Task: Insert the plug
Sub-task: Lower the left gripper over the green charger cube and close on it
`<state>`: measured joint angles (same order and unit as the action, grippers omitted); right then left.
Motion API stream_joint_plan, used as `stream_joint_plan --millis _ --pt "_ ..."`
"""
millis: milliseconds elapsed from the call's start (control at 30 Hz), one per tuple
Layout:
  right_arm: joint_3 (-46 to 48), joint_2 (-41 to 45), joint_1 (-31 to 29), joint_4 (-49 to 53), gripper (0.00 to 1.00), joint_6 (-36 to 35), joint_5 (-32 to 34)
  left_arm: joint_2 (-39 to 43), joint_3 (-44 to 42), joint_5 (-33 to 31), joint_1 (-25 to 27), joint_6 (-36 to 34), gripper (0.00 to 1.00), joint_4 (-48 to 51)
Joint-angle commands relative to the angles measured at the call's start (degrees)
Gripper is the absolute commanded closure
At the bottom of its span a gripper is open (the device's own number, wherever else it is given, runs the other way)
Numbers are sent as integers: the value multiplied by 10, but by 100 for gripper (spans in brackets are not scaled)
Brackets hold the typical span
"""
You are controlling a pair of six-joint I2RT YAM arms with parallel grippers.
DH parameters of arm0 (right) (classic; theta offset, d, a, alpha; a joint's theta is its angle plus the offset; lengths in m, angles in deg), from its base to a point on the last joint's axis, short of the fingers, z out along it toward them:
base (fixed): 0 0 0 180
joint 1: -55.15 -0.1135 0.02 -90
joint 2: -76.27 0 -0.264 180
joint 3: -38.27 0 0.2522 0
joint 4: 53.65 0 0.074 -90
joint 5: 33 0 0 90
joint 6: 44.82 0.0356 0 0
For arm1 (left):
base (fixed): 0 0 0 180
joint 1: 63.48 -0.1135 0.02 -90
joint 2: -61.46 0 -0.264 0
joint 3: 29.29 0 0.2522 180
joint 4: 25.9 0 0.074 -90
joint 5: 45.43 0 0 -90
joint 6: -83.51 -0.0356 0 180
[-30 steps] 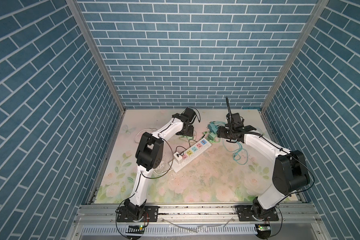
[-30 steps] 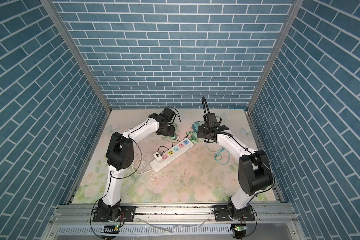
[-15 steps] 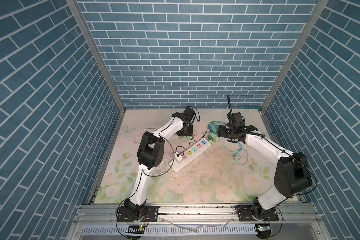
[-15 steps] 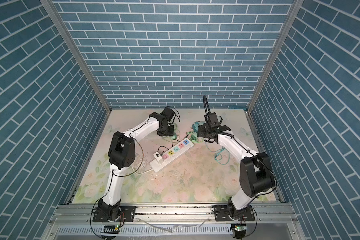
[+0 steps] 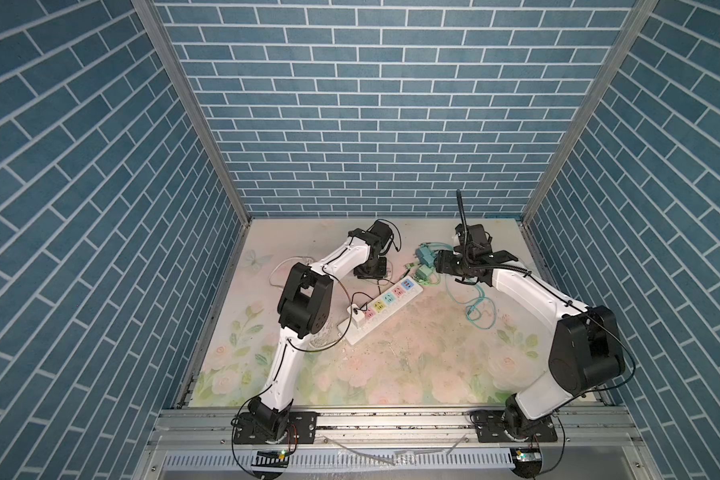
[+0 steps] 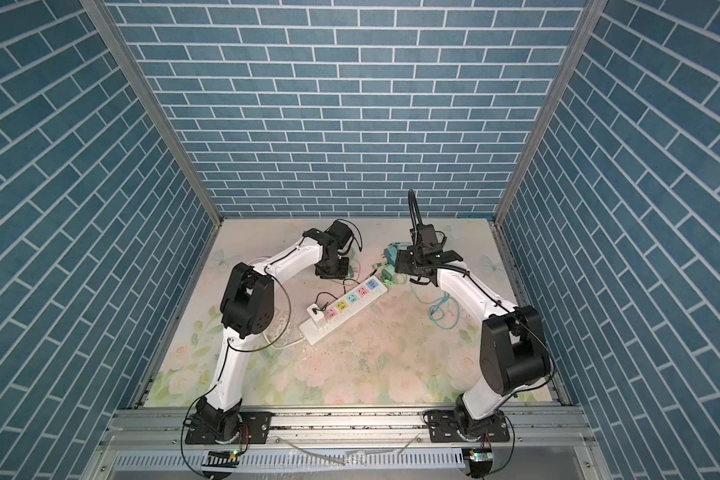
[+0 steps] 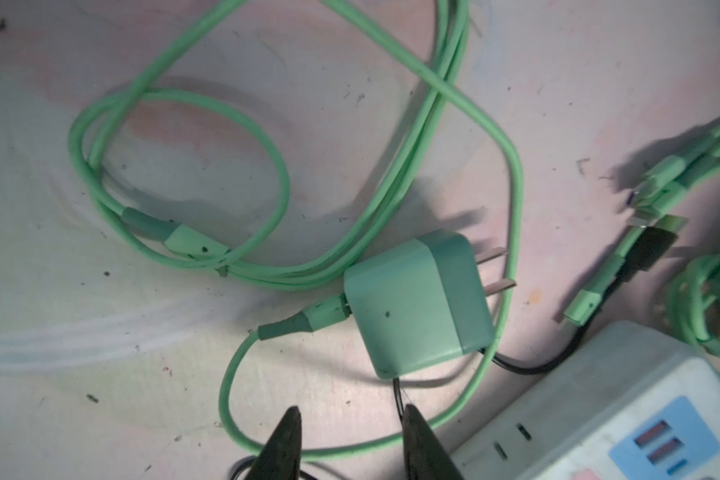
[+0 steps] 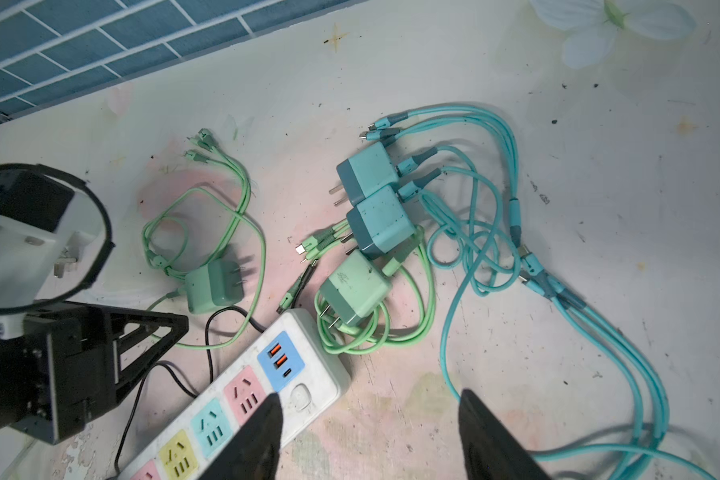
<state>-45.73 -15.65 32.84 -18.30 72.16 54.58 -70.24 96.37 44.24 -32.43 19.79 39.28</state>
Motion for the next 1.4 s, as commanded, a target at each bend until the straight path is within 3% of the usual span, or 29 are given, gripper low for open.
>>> stream_joint_plan --millis 0,733,900,1133,1367 --pt "14 11 3 -2 33 -4 -6 -24 11 -12 0 -6 59 16" --pt "28 17 3 -1 36 -16 -41 -65 70 -68 -54 0 60 3" --pt "31 16 3 -6 37 -17 -50 -88 128 -94 -75 -12 61 36" --pt "37 17 3 -9 37 -20 -54 -61 126 -83 -77 -21 59 27" --pt "39 19 3 -4 37 -28 -57 -48 121 -29 -64 -146 44 1"
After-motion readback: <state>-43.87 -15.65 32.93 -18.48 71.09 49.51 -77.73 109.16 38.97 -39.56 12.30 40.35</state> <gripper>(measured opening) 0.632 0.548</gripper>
